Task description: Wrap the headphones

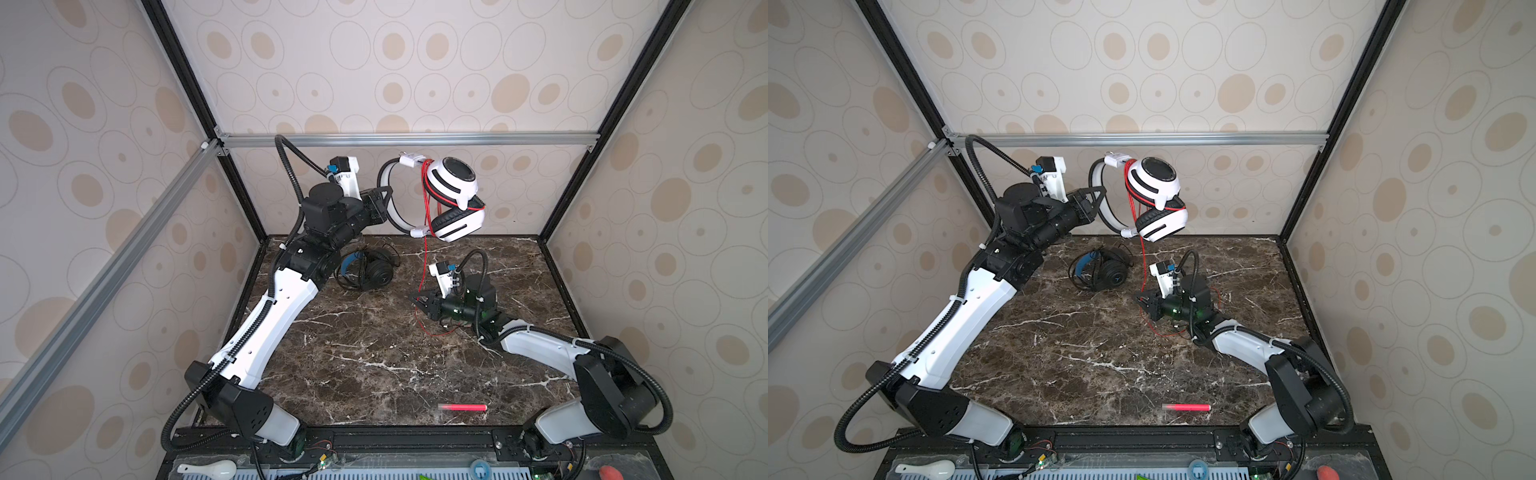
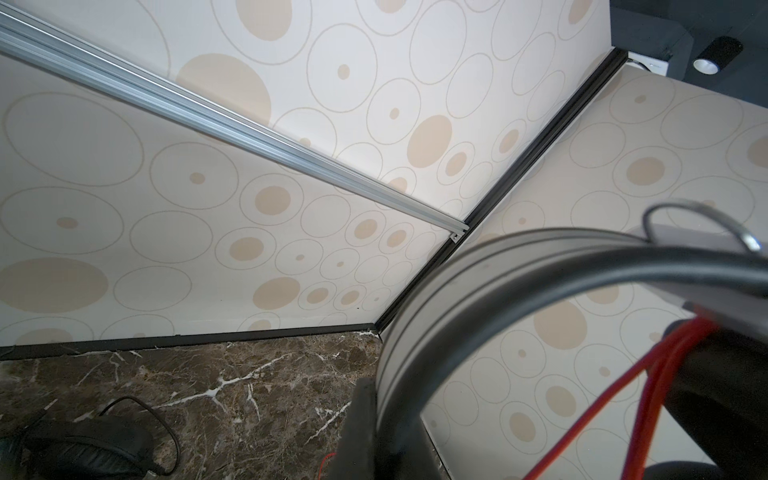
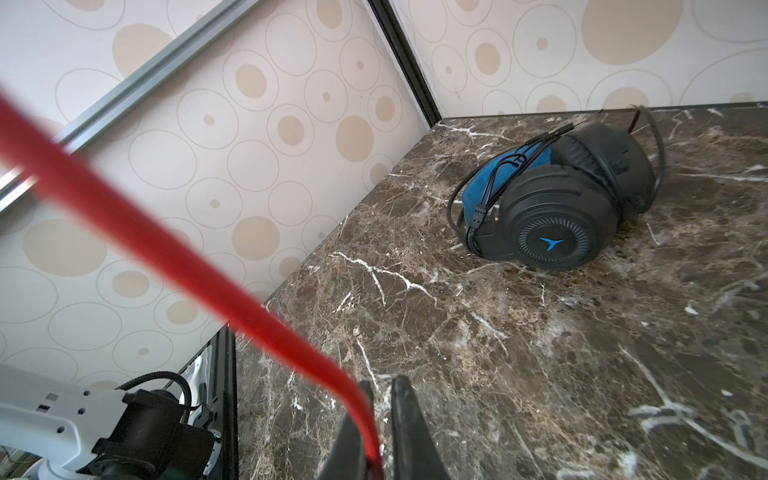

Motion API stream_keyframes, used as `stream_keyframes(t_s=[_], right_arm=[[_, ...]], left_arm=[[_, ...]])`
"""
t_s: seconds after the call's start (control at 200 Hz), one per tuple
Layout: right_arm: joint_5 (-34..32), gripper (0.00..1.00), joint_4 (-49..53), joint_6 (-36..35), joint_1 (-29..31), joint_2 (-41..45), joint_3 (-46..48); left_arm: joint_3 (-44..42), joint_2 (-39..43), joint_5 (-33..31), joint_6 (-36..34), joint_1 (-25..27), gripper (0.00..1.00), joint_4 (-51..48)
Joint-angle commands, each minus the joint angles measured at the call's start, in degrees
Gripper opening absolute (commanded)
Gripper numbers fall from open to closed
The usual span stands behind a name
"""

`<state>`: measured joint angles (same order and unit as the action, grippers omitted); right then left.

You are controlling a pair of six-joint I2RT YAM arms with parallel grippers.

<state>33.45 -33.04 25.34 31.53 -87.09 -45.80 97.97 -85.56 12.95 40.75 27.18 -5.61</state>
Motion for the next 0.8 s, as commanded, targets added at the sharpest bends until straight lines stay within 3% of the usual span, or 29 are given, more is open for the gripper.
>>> stream_keyframes(t_s=[0.0, 0.23, 0.37, 0.795], right_arm=[[3.12, 0.13, -4.28, 0.71, 0.33, -3.64, -3.75], [5.46, 0.12, -11.01, 4.39, 0.29, -11.91, -5.47], [4.72, 0.07, -10.43, 3.48, 0.28, -12.28, -4.55], [-6.68, 0.00, 23.30, -16.53, 5.41, 10.57, 1.72]], left_arm=[[3.17, 3.68, 0.67, 2.51, 0.36, 0.00, 5.57], [5.60, 3.80, -0.48, 1.61, 0.42, 0.00, 3.30], [7.08, 3.32, -2.34, 1.35, 0.31, 0.00, 0.57], [9.10, 1.30, -17.88, 1.48, -1.33, 0.00, -4.53]])
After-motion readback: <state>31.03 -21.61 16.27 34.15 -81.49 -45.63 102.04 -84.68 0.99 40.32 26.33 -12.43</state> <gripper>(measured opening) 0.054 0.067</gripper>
